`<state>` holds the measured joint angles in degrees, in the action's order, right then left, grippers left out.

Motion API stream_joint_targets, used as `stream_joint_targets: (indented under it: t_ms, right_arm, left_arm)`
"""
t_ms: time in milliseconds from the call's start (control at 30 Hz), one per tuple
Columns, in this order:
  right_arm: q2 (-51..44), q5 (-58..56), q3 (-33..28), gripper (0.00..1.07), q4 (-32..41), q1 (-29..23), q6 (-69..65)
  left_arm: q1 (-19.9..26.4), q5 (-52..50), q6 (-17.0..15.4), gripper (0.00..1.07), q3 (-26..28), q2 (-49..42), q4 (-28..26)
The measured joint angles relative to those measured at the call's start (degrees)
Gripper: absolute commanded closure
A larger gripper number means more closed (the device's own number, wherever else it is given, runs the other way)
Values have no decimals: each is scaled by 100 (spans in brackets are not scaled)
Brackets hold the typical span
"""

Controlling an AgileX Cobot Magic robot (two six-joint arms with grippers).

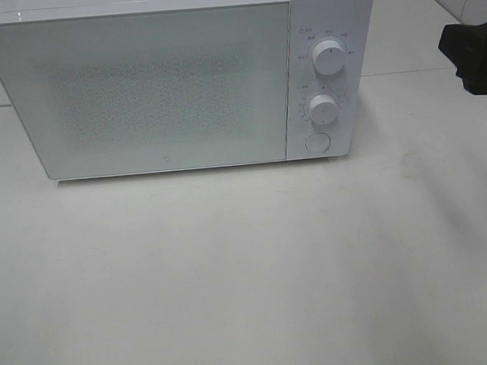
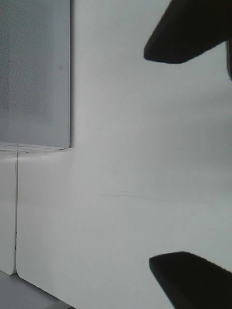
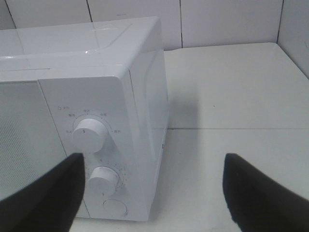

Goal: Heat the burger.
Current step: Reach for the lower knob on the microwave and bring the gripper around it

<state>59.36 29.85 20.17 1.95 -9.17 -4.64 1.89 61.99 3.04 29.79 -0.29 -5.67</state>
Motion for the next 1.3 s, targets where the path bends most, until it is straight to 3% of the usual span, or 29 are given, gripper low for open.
stream_joint_targets:
  t_ms: [467,967,1300]
  right_arm:
    - [1369,2149,-481,32,1283,-34,1031]
    - [2670,3793,-573,32,3489,-2028,2149]
    - [3151,3919,-476,32,4372,-2956,2172]
  left_arm:
    - [0,0,0,8,0,0,0]
    - [0,0,0,8,0,0,0]
    - [0,0,0,8,0,0,0]
